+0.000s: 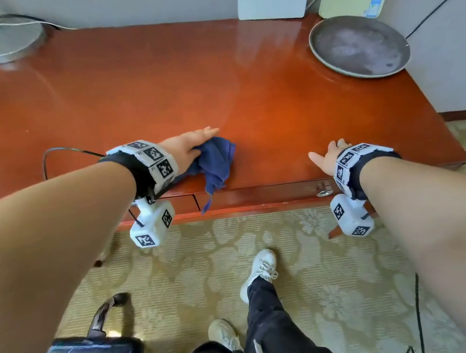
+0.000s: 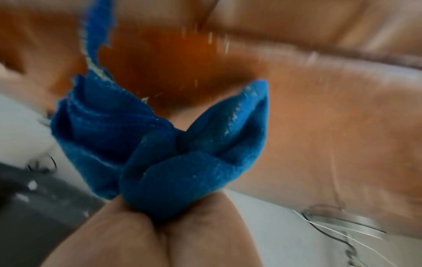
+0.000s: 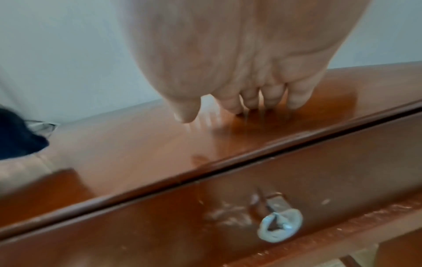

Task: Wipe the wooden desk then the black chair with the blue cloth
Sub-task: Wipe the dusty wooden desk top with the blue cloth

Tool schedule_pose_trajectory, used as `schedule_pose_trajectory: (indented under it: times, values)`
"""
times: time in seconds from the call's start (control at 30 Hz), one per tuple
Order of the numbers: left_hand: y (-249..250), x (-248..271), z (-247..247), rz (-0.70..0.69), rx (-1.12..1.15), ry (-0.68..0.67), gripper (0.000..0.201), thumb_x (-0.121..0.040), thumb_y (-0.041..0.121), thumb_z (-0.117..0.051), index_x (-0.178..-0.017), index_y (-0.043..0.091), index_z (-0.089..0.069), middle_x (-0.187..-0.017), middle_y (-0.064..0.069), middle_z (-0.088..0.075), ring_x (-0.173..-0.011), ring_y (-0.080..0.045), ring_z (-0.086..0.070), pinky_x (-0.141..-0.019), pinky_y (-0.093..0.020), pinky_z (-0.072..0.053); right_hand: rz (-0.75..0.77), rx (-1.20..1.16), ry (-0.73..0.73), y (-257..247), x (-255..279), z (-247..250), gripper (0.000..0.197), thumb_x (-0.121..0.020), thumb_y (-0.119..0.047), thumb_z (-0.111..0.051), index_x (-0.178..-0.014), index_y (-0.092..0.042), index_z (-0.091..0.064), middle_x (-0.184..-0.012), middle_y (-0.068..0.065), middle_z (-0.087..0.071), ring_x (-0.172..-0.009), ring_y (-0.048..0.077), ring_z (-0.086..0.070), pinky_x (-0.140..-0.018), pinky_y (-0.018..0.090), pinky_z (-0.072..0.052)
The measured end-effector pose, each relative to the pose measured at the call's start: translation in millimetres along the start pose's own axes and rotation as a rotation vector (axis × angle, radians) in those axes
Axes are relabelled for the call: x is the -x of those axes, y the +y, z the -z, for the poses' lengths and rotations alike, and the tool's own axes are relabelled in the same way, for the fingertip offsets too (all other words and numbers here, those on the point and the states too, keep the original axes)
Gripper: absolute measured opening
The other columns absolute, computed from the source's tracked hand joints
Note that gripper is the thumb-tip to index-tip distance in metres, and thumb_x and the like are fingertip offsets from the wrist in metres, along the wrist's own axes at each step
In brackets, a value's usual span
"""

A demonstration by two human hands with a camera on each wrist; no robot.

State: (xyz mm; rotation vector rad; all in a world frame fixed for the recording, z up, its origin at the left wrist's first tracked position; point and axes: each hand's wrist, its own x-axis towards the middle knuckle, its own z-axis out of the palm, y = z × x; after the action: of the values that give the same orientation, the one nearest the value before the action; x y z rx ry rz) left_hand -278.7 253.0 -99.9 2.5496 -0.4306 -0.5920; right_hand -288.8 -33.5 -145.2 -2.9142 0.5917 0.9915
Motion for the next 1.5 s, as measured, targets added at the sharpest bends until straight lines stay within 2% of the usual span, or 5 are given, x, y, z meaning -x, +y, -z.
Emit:
schedule_pose_trajectory:
  times: [0.13, 0.3, 0.7, 1.37, 1.5]
  values:
    - [-22, -24, 49, 0.031, 0.121, 0.242, 0.054, -0.098, 0.002, -0.035, -0.147, 0.023, -0.027, -0.105, -0.002, -0.051, -0.096, -0.014, -0.045, -0.079, -0.017, -0.029, 0.157, 0.012, 0.023, -25, -5, 17, 0.066, -0.097, -0.053, -0.024, -0.151, -0.019, -0.003, -0.158, 0.004, 0.004, -0.145, 0.026, 0.004, -0.117, 0.047, -0.009]
    - [-33, -62, 78, 0.058, -0.017, 0.356, 0.055, -0.097, 0.001, -0.039, -0.148, 0.018, -0.025, -0.151, -0.008, -0.031, -0.138, -0.023, -0.03, -0.105, -0.021, -0.022, 0.206, 0.041, 0.038, -54, -23, 41, 0.064, -0.098, -0.052, -0.026, -0.151, -0.022, -0.004, -0.158, 0.001, 0.003, -0.145, 0.023, 0.006, -0.117, 0.048, -0.009]
    - [-66, -109, -4, 0.346, -0.324, 0.006, 0.066, -0.095, 0.055, -0.033, -0.147, 0.043, 0.005, -0.158, 0.003, 0.008, -0.144, -0.029, 0.008, -0.111, -0.059, -0.003, 0.276, 0.177, -0.03, -85, -62, 26, 0.081, -0.091, -0.066, -0.015, -0.145, -0.02, 0.023, -0.151, 0.007, 0.031, -0.141, 0.029, 0.024, -0.114, 0.046, 0.01]
    - [-53, 33, -65, 0.131, -0.356, -0.205, 0.055, -0.101, 0.038, -0.03, -0.148, 0.04, -0.002, -0.157, 0.009, 0.016, -0.143, -0.022, 0.019, -0.112, -0.052, 0.011, 0.235, 0.095, 0.014, -90, -3, 2, 0.072, -0.095, -0.059, -0.018, -0.15, -0.02, 0.007, -0.157, 0.004, 0.016, -0.144, 0.028, 0.012, -0.117, 0.048, -0.003]
    - [-53, 67, -47, 0.168, 0.011, -0.131, 0.047, -0.103, 0.019, -0.028, -0.149, 0.023, -0.016, -0.158, -0.001, -0.009, -0.145, -0.023, -0.004, -0.112, -0.03, -0.004, 0.249, 0.102, -0.005, -93, 16, -1, 0.069, -0.096, -0.057, -0.019, -0.151, -0.019, 0.001, -0.158, 0.004, 0.011, -0.145, 0.027, 0.008, -0.116, 0.05, -0.007]
